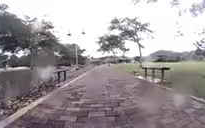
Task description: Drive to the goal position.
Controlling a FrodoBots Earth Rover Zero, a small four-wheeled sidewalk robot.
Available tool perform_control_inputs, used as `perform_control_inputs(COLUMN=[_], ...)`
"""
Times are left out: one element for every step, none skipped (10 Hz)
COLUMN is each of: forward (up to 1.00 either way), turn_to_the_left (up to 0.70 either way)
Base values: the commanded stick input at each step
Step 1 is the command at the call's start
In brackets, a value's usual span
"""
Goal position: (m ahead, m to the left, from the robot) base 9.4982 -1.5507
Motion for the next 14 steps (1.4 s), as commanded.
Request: perform_control_inputs(forward=[0.7, 0.7, 0.7, 0.7, 0.7, 0.7, 0.7, 0.7, 0.7, 0.7, 0.7, 0.7, 0.7, 0.7], turn_to_the_left=[0.0, 0.0, 0.0, 0.0, 0.0, 0.0, 0.0, 0.0, 0.0, 0.0, 0.0, 0.0, 0.0, 0.0])
